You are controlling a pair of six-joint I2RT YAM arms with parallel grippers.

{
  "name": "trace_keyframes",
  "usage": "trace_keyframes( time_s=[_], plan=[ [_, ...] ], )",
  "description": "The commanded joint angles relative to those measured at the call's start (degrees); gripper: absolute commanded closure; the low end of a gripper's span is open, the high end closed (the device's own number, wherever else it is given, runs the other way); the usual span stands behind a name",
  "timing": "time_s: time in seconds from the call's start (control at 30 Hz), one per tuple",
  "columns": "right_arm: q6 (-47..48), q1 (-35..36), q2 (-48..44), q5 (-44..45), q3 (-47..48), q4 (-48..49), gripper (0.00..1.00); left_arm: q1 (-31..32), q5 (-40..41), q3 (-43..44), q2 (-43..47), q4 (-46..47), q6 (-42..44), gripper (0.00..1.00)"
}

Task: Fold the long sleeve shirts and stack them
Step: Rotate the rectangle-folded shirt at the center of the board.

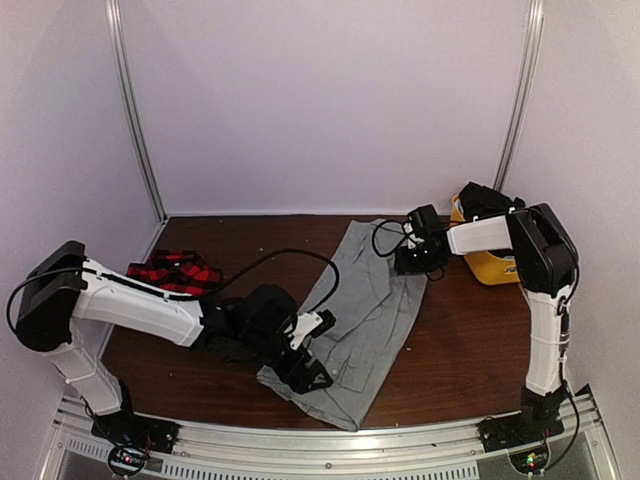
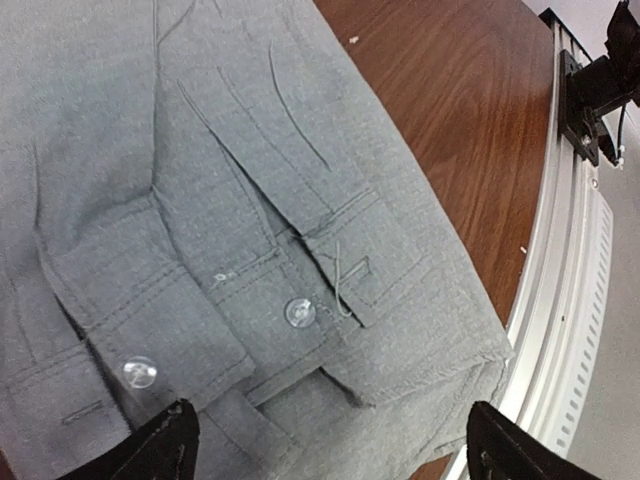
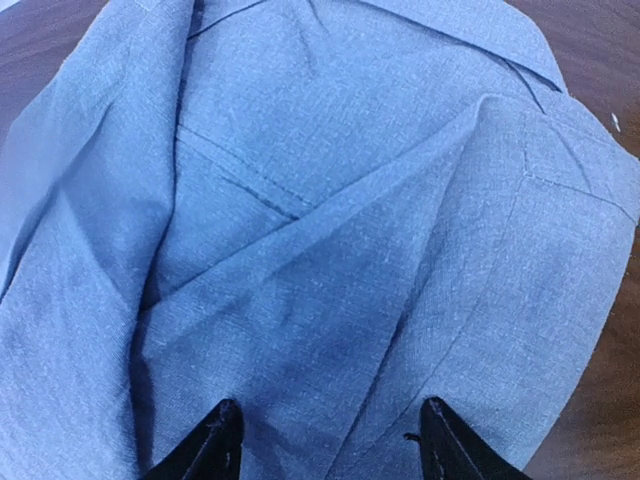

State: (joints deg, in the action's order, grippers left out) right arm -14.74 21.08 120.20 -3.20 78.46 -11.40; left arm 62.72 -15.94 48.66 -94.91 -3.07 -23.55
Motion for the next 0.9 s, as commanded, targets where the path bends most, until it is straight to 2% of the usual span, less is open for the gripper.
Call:
trace_keyframes(
  time_s=[0.0,0.17,0.27,0.4,0.5,0.63,0.73,0.87],
  plan=[
    [4.60,-0.23,7.02,-1.13,6.93,-2.09,0.39,-0.15,6.10,0.98,5.14,2.68,2.63,0.04],
    [7.29,-0.36,16.16,-2.12,21.38,-5.71,0.39,-0.31,10.41,-0.55,6.82,0.07,3.80,0.02],
    [7.28,-0.37,20.57,-4.54,30.77,-9.20,0.39,-0.56,9.55,-1.15,4.81,-1.23,4.57,0.03],
    [7.25,-0.41,19.08,-6.35,33.11,-7.83,0.38,-0.58,5.91,-0.51,0.05,-0.39,5.36,0.03],
    [7.59,-0.30,12.94,-6.31,28.70,-5.95,0.37,-0.58,3.44,0.51,-3.54,1.47,6.44,0.03],
    [7.50,-0.33,2.05,-5.60,16.88,-1.39,0.35,-0.63,-0.36,2.05,-5.86,2.11,8.58,0.07],
    [6.69,-0.25,-6.37,-4.98,7.70,1.26,0.24,-0.52,-5.19,2.61,-6.48,1.74,10.31,0.10],
    [4.69,0.16,-16.67,-4.00,-3.12,3.21,0.19,-0.06,-9.37,3.36,-6.63,-0.15,12.28,0.15]
  ],
)
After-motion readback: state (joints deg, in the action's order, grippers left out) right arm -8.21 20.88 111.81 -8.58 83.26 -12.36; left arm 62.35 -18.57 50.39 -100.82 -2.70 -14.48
